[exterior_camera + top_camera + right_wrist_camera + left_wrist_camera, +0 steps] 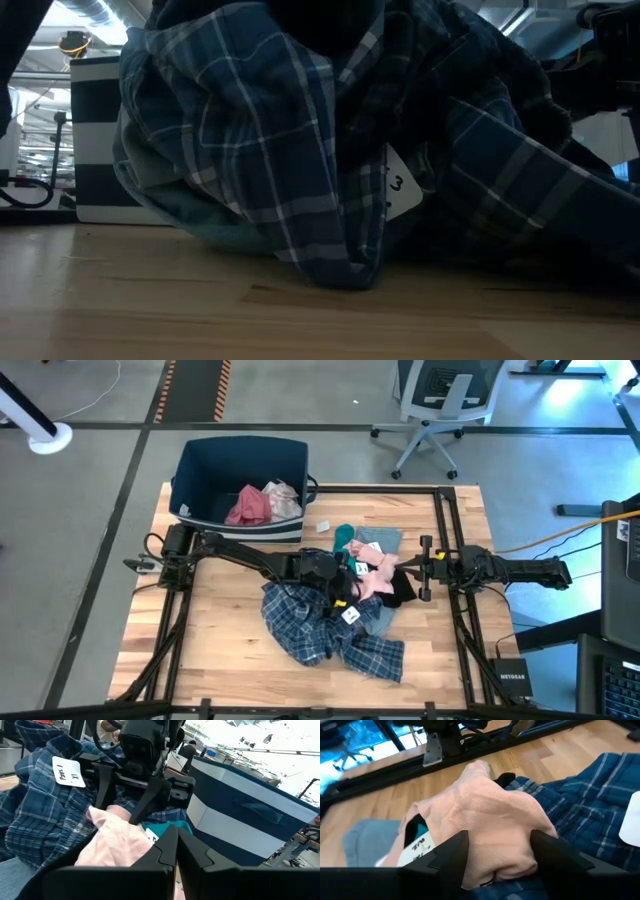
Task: Sort clothes
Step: Put the bottom light orange sock into the blue laundry bin
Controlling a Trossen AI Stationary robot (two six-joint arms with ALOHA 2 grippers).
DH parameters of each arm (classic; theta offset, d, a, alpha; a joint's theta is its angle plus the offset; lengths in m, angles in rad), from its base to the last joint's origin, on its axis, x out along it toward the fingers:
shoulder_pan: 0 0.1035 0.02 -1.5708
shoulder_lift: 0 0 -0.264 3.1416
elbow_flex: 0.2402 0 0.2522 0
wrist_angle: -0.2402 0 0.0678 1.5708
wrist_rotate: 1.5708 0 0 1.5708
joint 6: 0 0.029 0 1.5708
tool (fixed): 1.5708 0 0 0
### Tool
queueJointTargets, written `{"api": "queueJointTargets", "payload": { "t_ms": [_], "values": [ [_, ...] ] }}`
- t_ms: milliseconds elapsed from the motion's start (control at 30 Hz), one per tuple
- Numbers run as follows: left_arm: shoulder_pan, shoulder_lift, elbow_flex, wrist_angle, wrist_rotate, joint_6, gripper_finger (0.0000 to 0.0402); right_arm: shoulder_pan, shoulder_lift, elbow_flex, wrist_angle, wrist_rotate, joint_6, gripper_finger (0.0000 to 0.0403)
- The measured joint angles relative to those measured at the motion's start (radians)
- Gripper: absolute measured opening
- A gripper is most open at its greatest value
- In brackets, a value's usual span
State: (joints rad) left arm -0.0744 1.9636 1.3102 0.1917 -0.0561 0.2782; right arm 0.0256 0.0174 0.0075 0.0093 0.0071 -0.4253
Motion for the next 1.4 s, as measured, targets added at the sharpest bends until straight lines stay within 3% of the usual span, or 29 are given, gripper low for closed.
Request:
{"api": "queueJointTargets", "payload": {
  "t_ms": [233,600,933,1400],
  "values": [
    [-0.017,0.0,0.0,0.0,-0.077,0.088,0.0153,0.0,0.0,0.0,0.0,0.0,0.0,0.0017],
    [-0.037,-0.005,-0.001,0.019,-0.144,0.17,0.0012,0.0,0.0,0.0,0.0,0.0,0.0,0.0017],
    [-0.058,-0.064,-0.003,0.053,-0.202,0.203,0.002,0.0,0.0,0.0,0.0,0.0,0.0,0.0017],
    [-0.062,-0.259,-0.002,-0.019,-0.22,0.191,0.0027,0.0,0.0,0.0,0.0,0.0,0.0,0.0017]
  ]
}}
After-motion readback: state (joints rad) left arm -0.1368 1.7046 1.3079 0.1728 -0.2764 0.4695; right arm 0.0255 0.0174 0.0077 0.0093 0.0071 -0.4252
